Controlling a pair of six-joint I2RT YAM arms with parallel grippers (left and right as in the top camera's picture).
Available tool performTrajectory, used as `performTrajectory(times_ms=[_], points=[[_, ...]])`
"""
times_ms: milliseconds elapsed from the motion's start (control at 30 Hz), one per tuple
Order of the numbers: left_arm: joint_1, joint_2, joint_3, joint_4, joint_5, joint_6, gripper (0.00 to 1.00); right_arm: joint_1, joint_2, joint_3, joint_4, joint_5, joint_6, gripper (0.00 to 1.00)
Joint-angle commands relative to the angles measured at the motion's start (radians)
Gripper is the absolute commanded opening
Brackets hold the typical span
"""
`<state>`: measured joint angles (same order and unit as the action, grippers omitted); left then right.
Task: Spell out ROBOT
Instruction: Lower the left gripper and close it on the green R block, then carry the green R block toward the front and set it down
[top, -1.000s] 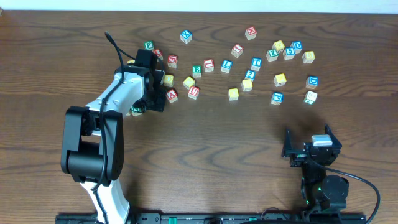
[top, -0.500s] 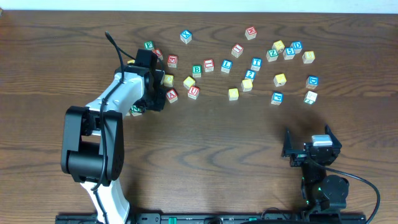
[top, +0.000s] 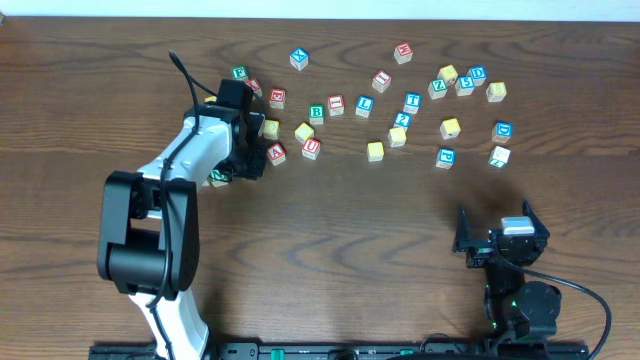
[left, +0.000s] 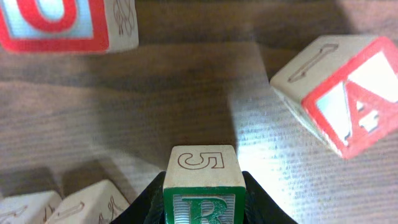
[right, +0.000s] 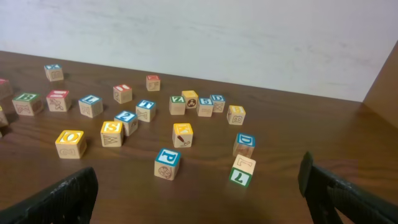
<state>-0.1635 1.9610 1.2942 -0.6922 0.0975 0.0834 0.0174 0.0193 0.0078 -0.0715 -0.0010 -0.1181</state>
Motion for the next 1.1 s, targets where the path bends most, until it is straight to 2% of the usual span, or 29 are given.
performTrajectory(times_ms=[0,100,300,400,533,600,733,867,967,1067], points=[[0.005,-0.101,0.0,-0.022,0.004,0.006,0.24,0.003,-0.002,-0.002,-0.003,-0.002,-0.011,0.99],[0.005,-0.175,0.0,-0.04,0.09,-0.002,0.24,0.003,-0.002,-0.002,-0.004,-0.002,-0.01,0.99],[0.002,-0.271,0.0,-0.134,0.102,-0.113,0.24,0.003,-0.002,-0.002,-0.003,-0.002,-0.011,0.99],[-0.034,-0.296,0.0,-0.191,0.101,-0.142,0.15,0.003,-0.002,-0.002,-0.003,-0.002,-0.011,0.99],[-0.114,-0.301,-0.008,-0.203,0.065,-0.193,0.08,0.003,-0.002,-0.002,-0.003,-0.002,-0.011,0.99],[-0.157,-0.308,-0.03,-0.185,0.01,-0.239,0.08,0.003,-0.002,-0.002,-0.004,-0.002,-0.011,0.99],[-0.236,-0.351,-0.106,-0.119,0.005,-0.278,0.08,0.003,-0.002,-0.002,-0.004,-0.002,-0.01,0.99],[-0.298,-0.436,-0.239,-0.019,-0.006,-0.365,0.08,0.003,-0.002,-0.002,-0.003,-0.002,-0.011,0.99],[-0.346,-0.491,-0.38,0.095,-0.13,-0.484,0.08,0.003,-0.002,-0.002,-0.004,-0.002,-0.011,0.99],[-0.351,-0.491,-0.419,0.144,-0.144,-0.493,0.08,0.003,-0.002,-0.002,-0.004,-0.002,-0.011,0.99]])
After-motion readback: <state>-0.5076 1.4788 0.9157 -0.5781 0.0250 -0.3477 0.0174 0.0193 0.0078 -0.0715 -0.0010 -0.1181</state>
